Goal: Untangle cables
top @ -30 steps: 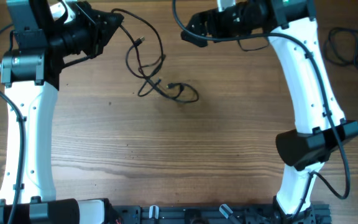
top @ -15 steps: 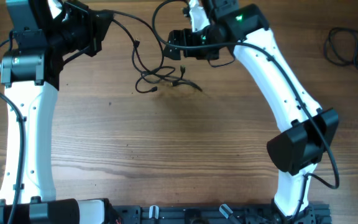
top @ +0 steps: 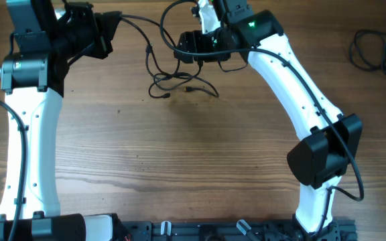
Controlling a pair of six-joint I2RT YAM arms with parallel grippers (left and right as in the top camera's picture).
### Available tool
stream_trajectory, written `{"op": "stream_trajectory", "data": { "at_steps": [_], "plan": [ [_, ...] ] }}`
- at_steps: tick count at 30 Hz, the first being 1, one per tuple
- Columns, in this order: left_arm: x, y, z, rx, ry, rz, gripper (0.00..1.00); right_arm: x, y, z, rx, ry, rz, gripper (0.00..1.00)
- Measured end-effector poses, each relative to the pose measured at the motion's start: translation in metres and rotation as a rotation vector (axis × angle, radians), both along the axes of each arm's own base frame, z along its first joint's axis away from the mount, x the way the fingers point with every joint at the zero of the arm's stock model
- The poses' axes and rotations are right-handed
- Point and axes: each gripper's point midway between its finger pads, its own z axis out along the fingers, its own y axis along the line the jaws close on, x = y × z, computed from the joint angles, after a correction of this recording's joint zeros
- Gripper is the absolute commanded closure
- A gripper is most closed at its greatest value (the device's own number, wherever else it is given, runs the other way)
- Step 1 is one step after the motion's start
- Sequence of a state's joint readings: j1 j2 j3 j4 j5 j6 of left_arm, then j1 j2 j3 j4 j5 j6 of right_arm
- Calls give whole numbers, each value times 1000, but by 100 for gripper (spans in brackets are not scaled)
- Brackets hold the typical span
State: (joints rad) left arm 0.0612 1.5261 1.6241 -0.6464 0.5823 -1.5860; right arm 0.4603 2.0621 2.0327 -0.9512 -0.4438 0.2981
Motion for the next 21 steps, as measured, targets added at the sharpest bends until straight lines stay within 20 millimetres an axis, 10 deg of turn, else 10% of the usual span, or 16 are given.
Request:
{"op": "stream_trajectory", "data": {
  "at_steps": [9,21],
  "plan": [
    [10,-10,36,155,-299,-156,96,4,2,-7,-4,-6,9,27],
    [5,-14,29,577,-576,-396,96,-4,-3,-21,-81,-52,147,27]
  ]
}}
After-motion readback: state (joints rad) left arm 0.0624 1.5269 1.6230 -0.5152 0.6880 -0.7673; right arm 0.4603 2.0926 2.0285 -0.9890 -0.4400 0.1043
